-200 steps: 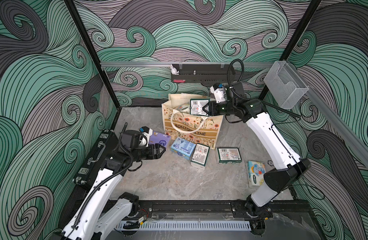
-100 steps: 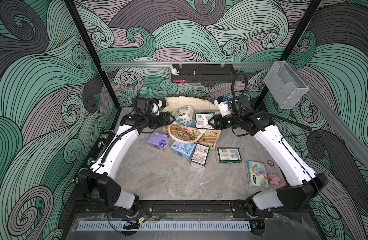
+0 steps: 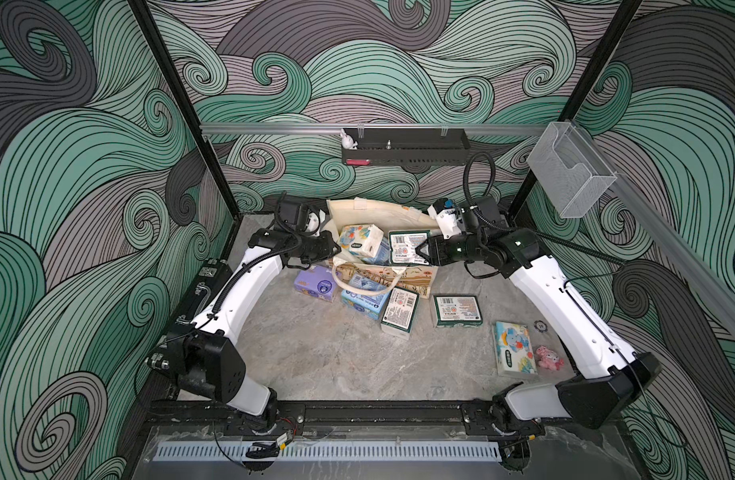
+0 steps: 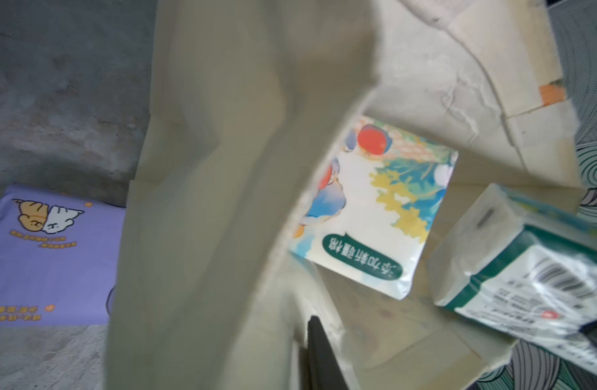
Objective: Put tissues into the canvas bag
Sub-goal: Adjust the canvas bag at the center of the board, then place the pack of facial tissues in the canvas bag.
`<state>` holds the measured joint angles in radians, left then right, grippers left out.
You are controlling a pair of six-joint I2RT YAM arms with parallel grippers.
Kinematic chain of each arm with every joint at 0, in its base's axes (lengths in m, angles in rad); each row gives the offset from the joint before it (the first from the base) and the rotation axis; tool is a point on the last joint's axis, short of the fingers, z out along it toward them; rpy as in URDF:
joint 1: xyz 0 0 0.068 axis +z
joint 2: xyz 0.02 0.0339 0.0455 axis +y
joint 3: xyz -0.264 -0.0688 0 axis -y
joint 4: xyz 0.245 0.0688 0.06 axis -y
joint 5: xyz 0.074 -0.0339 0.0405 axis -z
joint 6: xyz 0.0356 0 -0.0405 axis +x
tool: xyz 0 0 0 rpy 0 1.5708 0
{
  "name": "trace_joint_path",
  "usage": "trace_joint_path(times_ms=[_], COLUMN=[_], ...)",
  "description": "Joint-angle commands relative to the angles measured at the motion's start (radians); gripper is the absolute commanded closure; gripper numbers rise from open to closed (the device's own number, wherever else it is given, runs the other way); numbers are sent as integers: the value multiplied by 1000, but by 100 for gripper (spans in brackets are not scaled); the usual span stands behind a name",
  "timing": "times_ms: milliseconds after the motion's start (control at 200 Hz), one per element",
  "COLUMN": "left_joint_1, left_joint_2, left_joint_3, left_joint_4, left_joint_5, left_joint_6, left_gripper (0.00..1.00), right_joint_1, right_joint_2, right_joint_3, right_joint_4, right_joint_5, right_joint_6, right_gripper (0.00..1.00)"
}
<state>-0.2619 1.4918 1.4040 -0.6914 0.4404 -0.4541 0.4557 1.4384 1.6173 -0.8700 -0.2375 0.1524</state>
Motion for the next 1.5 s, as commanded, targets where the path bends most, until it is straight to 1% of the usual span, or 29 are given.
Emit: trace_joint_path(times_ms=[0,90,235,375,445,590,651,696,746,781,791,876,926,971,1001,1106,1191,1271,1391,1496], left_joint_1=[6,7,7,6,7,6,7,7,7,7,6,6,7,7,7,7,7,7,7,9], left_joint_2=[-55,-63,-100,-100,-100,-93,-86,-78,-76,-76,-55,-25,-7,10,22,64,86,98,121,153], left_joint_3=[-55,-94,-123,-127,-123,-90,-65,-46,-20,2,6,57,86,109,124,170,194,206,228,264], left_joint_4=[-5,6,4,3,4,4,1,1,-3,-7,-9,-19,-24,-28,-30,-26,-19,-12,-20,-44], left_joint_5=[19,40,54,70,73,71,65,58,52,46,45,32,28,26,27,34,40,38,31,25], left_joint_6=[7,-1,-4,-5,-7,-6,-11,-17,-20,-24,-26,-33,-33,-35,-38,-53,-68,-73,-64,-48], left_gripper=[88,89,89,88,88,87,87,87,87,87,86,85,85,85,85,84,84,84,82,80], right_joint_1=[5,23,65,100,138,240,270,281,285,284,284,284,282,277,271,225,176,143,123,107], right_joint_2=[57,99,128,160,186,289,339,369,395,404,406,422,429,429,424,384,341,295,218,135], right_joint_3=[70,96,93,93,117,259,333,380,418,437,440,491,535,575,596,613,580,533,458,360], right_joint_4=[-9,-14,-10,-7,-24,-132,-192,-229,-258,-263,-264,-269,-287,-302,-310,-318,-319,-317,-309,-262], right_joint_5=[98,159,300,368,488,844,931,954,946,924,916,826,769,711,669,491,390,371,365,308], right_joint_6=[36,53,58,56,55,78,78,78,86,85,82,52,46,38,35,59,97,107,96,96], right_gripper=[56,57,56,56,56,55,56,56,55,52,51,33,17,9,6,3,3,3,2,1])
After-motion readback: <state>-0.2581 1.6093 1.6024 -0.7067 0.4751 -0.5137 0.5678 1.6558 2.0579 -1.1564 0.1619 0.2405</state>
